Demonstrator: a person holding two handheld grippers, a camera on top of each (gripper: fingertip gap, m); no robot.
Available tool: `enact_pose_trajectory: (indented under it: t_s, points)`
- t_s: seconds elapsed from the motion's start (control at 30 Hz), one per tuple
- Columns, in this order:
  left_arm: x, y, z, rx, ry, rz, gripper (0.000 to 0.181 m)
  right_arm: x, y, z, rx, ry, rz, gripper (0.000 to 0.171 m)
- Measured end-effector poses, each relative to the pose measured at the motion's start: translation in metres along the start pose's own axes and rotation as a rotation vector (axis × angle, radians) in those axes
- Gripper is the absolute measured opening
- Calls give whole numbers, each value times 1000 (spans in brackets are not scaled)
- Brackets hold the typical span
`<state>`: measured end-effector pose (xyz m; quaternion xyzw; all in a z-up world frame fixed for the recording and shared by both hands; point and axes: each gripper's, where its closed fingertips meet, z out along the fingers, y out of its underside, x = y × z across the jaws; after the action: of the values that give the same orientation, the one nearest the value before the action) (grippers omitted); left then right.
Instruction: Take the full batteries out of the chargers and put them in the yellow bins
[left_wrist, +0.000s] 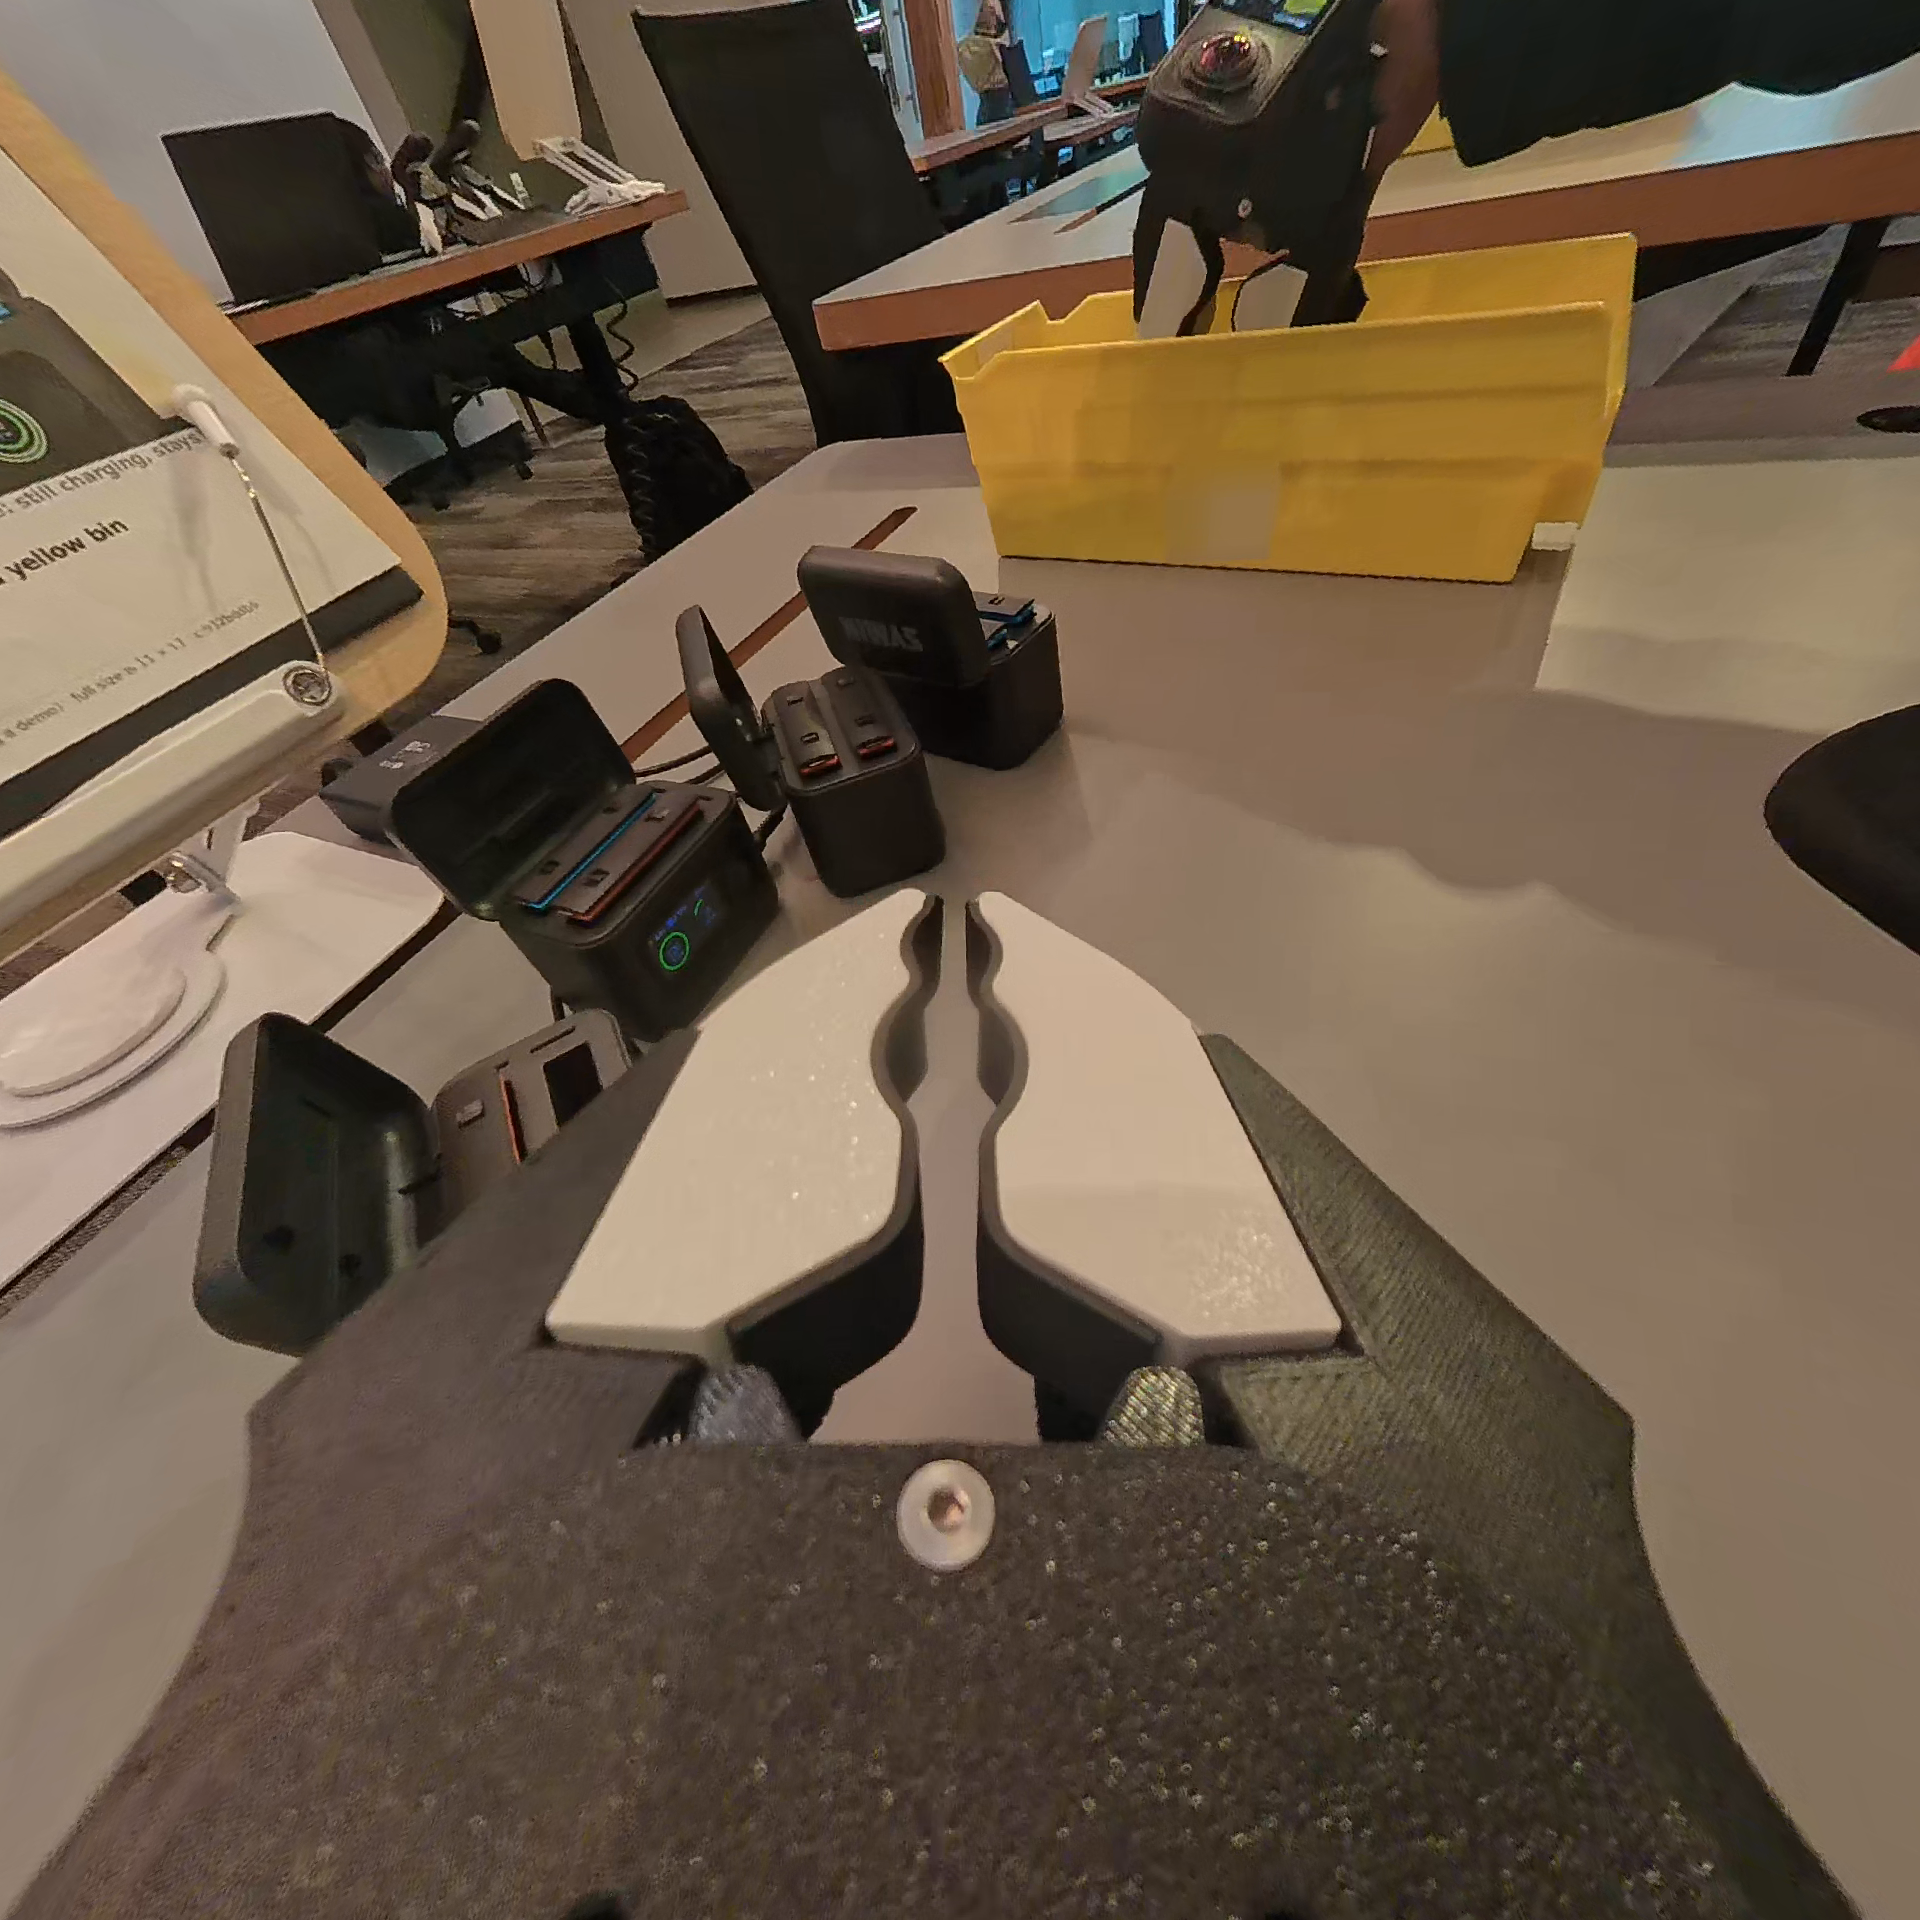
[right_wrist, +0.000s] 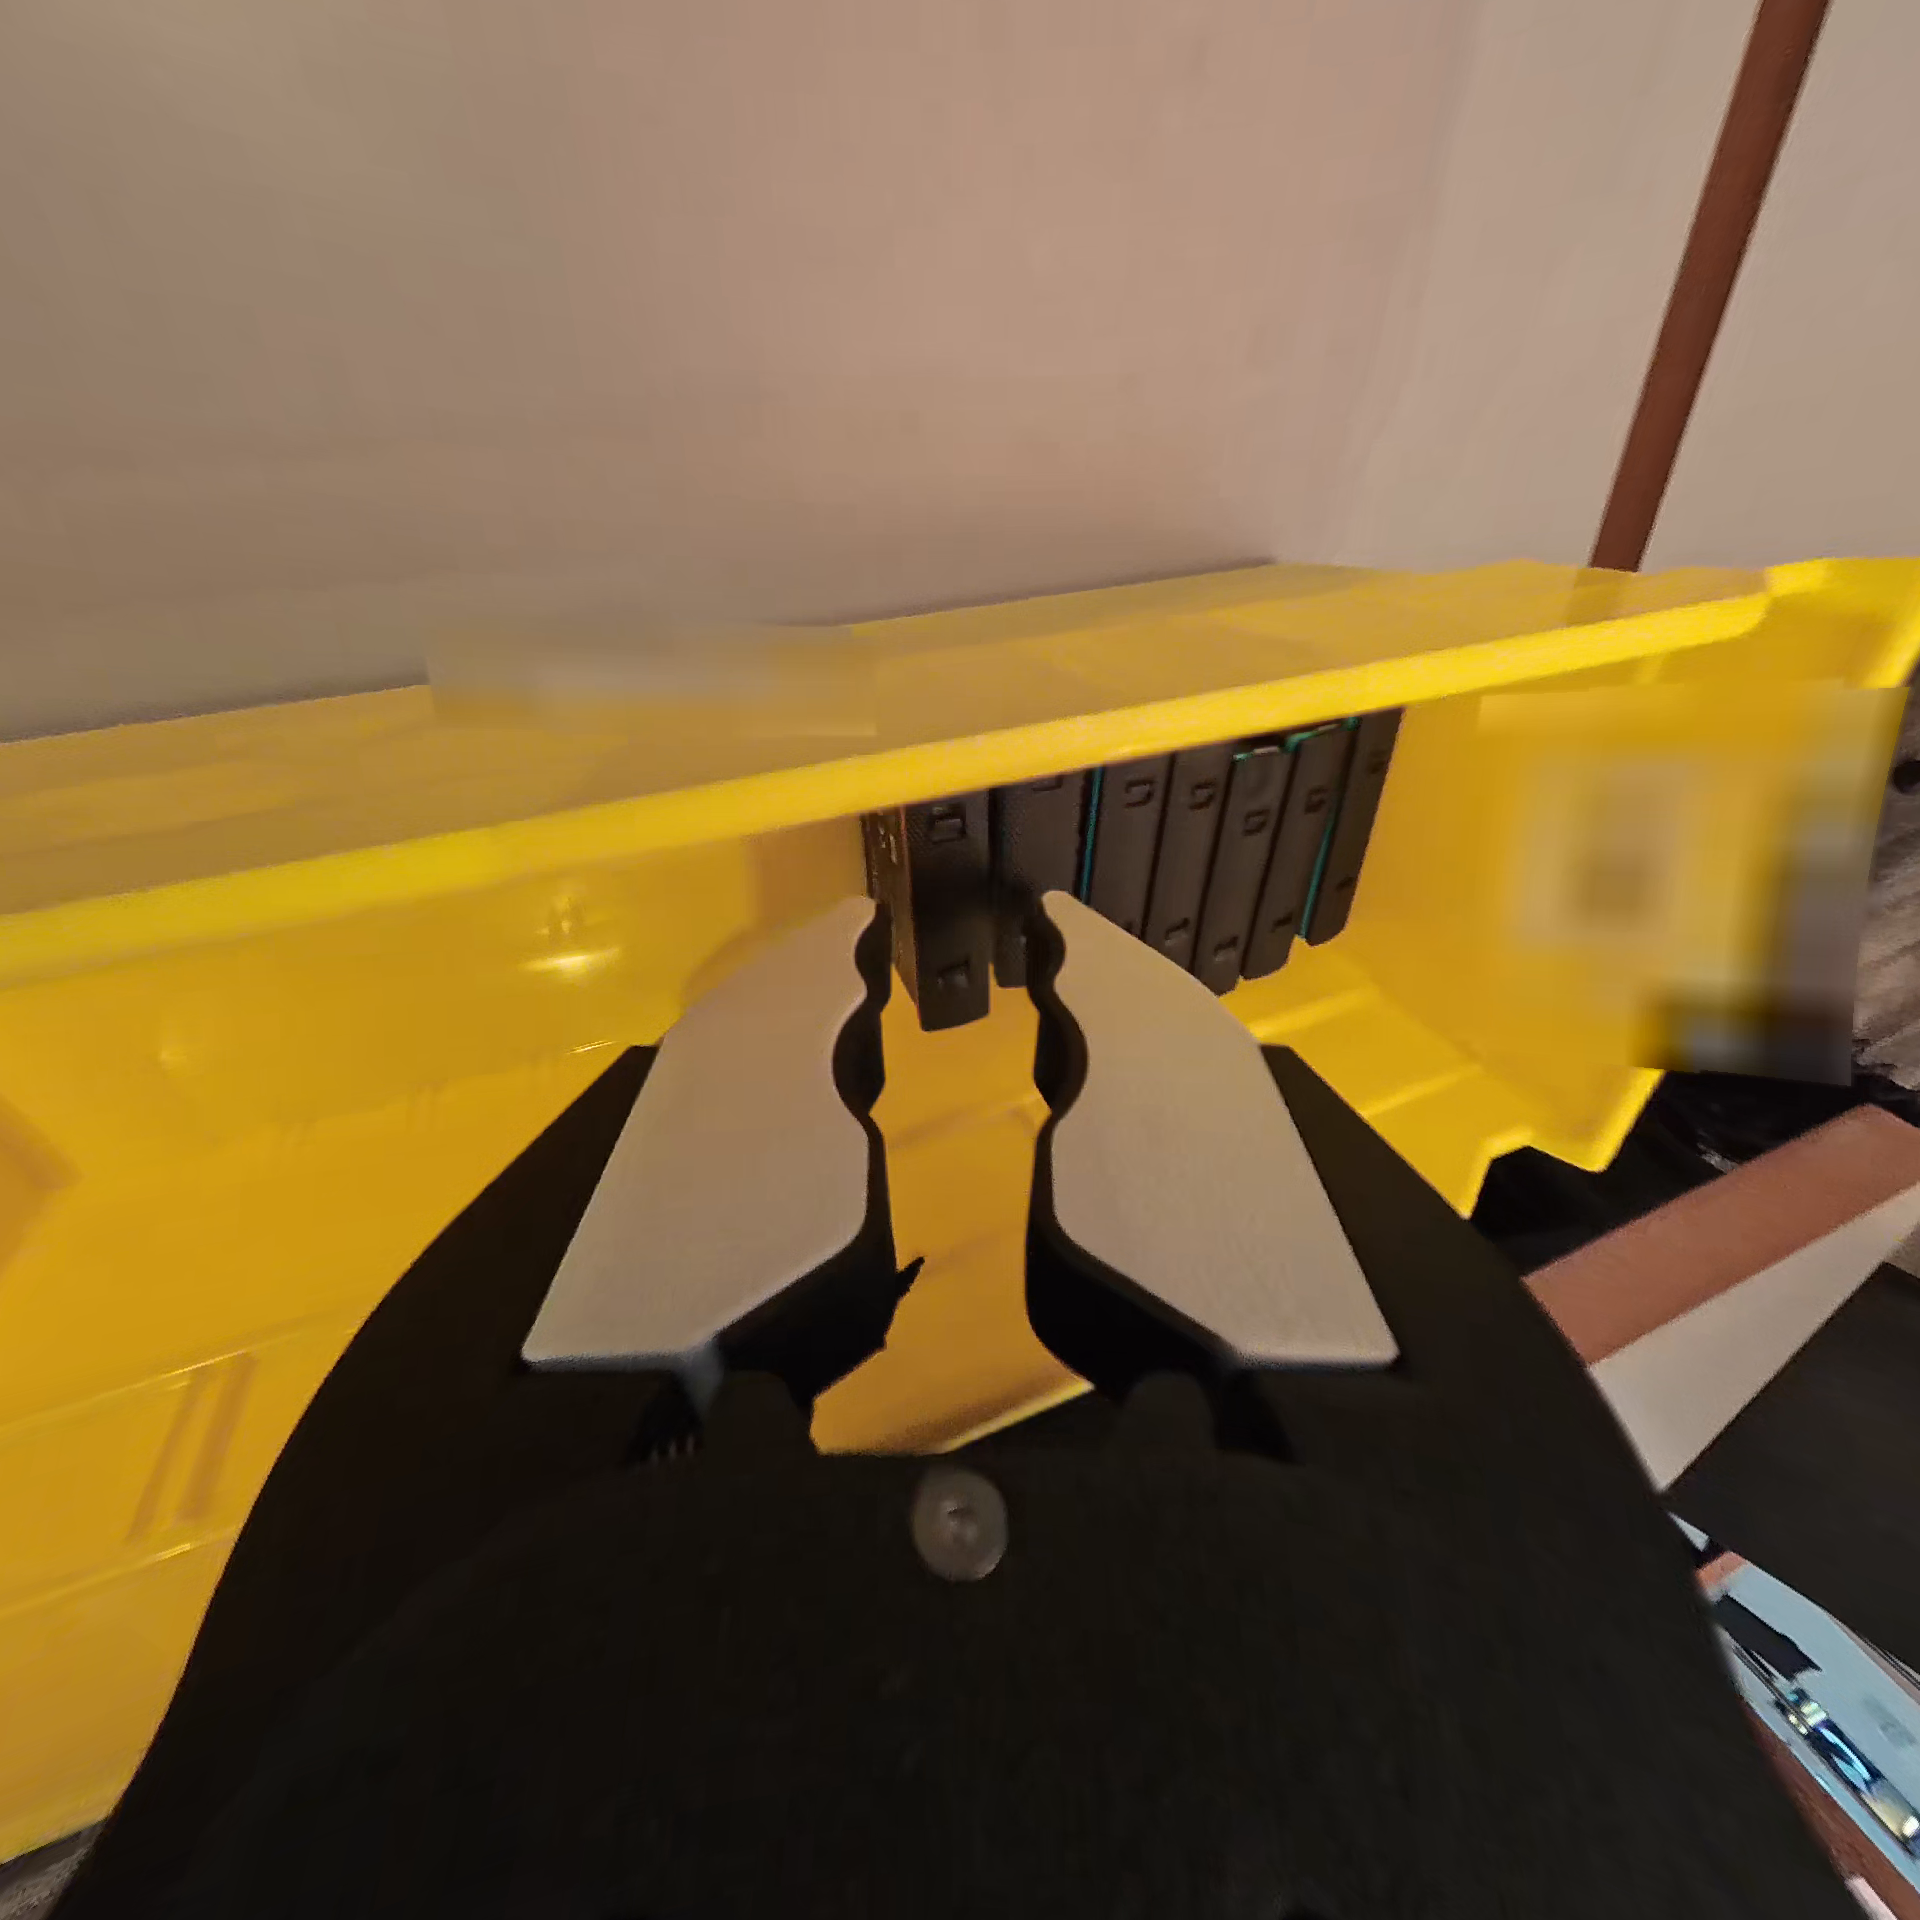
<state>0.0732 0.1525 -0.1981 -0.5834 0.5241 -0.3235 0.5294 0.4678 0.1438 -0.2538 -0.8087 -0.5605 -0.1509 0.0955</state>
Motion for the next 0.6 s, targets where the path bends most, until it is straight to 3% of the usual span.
enact_pose_trajectory:
  t_s: [0.2, 0.33, 0.43, 0.6]
  points:
    - [-7, -2, -6, -6, -43, 6, 5, 4, -4, -6, 49, 53, 40, 23]
    - [-27, -4, -16, -11, -116, -12, 6, 22, -18, -44, 150, 142, 122, 23]
    - [-46, -1, -25, -32, -191, -10, 7, 37, -58, -89, 308, 248, 193, 23]
    - [-75, 14, -37, -88, -314, -39, 11, 24, -165, -143, 610, 272, 240, 32]
